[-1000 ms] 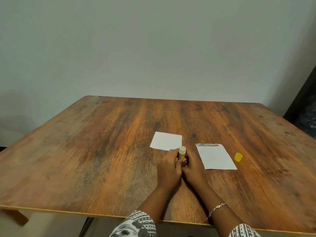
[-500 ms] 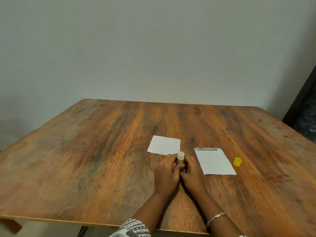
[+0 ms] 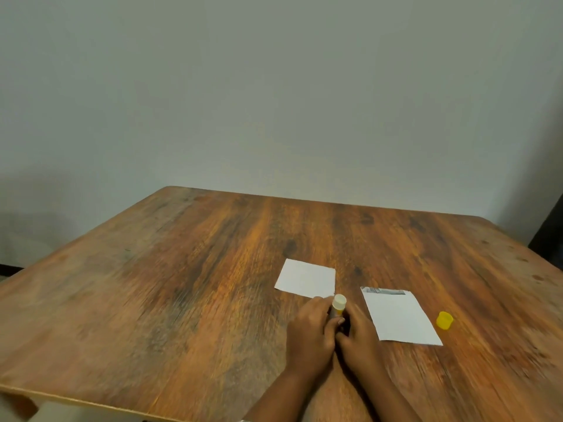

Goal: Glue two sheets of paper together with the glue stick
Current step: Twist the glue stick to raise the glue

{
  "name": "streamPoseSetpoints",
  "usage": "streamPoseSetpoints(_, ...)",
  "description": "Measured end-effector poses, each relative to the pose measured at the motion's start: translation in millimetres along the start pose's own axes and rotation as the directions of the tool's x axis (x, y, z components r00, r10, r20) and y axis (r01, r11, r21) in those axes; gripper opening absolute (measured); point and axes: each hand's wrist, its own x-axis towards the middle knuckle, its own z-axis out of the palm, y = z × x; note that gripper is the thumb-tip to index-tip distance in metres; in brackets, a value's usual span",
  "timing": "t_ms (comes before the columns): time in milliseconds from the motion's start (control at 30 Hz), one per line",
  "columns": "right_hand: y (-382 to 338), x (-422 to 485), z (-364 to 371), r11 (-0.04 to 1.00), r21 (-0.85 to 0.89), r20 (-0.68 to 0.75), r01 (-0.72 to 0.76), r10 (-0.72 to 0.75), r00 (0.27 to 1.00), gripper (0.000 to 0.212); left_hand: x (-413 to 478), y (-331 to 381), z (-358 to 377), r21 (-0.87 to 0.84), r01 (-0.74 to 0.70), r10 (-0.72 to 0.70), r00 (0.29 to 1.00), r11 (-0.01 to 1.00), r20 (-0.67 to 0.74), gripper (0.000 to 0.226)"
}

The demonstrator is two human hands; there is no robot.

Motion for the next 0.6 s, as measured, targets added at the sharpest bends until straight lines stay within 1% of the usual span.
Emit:
streamPoseSetpoints(67, 0.4, 1.0, 1.4, 1.000, -0.016, 0.012, -0.011, 0.011, 1.000, 0.031, 1.2, -1.0, 0.0, -0.007, 0.012, -0.012, 1.000, 1.000, -0.003, 0.020)
streamPoseSetpoints(233, 1.1, 3.3, 5.3, 0.989, -0.146, -0.004, -0.005, 0.005, 1.000, 0.027, 2.3, -3.0, -0.7, -0.016, 0.045, -0.045, 0.999, 0.999, -0.007, 0.017)
streamPoseSetpoints(300, 1.0, 3.4, 4.5, 0.991, -0.135, -0.001, -0.003, 0.003, 1.000, 0.024, 2.3, -2.7, -0.8, -0.015, 0.040, -0.040, 0.999, 0.999, -0.001, 0.017)
streamPoseSetpoints(367, 0.9, 2.8, 2.6, 0.995, -0.098, 0.016, 0.015, -0.014, 1.000, 0.026, 2.1, -2.8, -0.8, -0.025, 0.038, -0.038, 0.999, 0.999, 0.002, 0.019)
streamPoseSetpoints(467, 0.8, 1.6, 1.4, 0.998, -0.060, 0.023, 0.002, -0.001, 1.000, 0.027, 1.7, -2.7, -1.4, -0.024, 0.038, -0.038, 0.999, 0.999, 0.009, 0.021)
streamPoseSetpoints(533, 0.7, 1.6, 3.2, 0.996, -0.083, 0.014, -0.012, 0.014, 1.000, 0.024, 2.0, -1.1, -3.2, -0.034, 0.048, -0.047, 0.999, 0.998, 0.007, 0.021)
streamPoseSetpoints(600, -0.3, 1.3, 4.8, 0.991, -0.131, 0.007, 0.006, -0.005, 1.000, 0.022, 2.5, 0.2, -4.5, -0.039, 0.048, -0.048, 0.999, 0.998, 0.002, 0.019)
